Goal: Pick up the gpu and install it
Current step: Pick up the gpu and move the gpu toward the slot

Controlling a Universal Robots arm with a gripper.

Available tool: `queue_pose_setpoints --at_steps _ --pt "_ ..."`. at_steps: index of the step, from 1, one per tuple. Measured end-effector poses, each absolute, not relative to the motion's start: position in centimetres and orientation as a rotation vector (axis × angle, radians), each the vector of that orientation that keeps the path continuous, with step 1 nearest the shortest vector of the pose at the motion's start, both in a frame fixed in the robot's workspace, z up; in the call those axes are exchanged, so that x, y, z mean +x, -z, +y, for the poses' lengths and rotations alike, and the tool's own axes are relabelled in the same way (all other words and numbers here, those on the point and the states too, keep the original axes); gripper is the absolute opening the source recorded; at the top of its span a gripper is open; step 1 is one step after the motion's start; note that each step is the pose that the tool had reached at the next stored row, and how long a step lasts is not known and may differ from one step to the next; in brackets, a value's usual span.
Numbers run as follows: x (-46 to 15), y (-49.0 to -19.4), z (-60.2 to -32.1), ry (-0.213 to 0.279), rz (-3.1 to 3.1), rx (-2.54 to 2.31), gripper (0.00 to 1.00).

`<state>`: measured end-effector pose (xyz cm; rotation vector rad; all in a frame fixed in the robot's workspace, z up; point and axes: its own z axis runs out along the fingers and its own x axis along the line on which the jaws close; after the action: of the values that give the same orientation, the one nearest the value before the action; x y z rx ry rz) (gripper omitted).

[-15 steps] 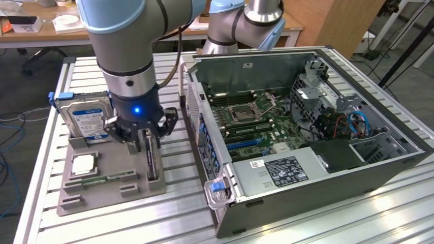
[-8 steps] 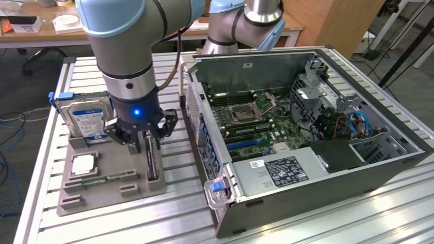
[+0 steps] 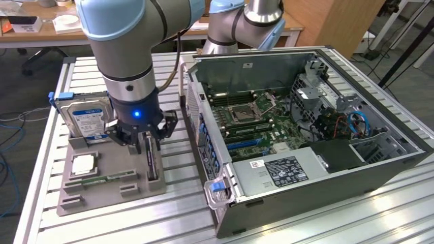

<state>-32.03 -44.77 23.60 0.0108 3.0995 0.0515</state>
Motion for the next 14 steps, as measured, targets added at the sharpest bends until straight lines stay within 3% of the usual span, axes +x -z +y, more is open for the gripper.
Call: queue_pose_setpoints --at_steps 9,11,13,14 --pt "-32.03 -23.58 -44.77 -0.052 3.099 0.011 0.48" --pt "-32.03 -23.58 -44.77 -0.052 3.099 0.011 0.60" --pt "-32.03 -23.58 -44.77 -0.052 3.099 0.011 0.60" --pt "-32.03 -23.58 -44.77 -0.052 3.099 0.011 0.66"
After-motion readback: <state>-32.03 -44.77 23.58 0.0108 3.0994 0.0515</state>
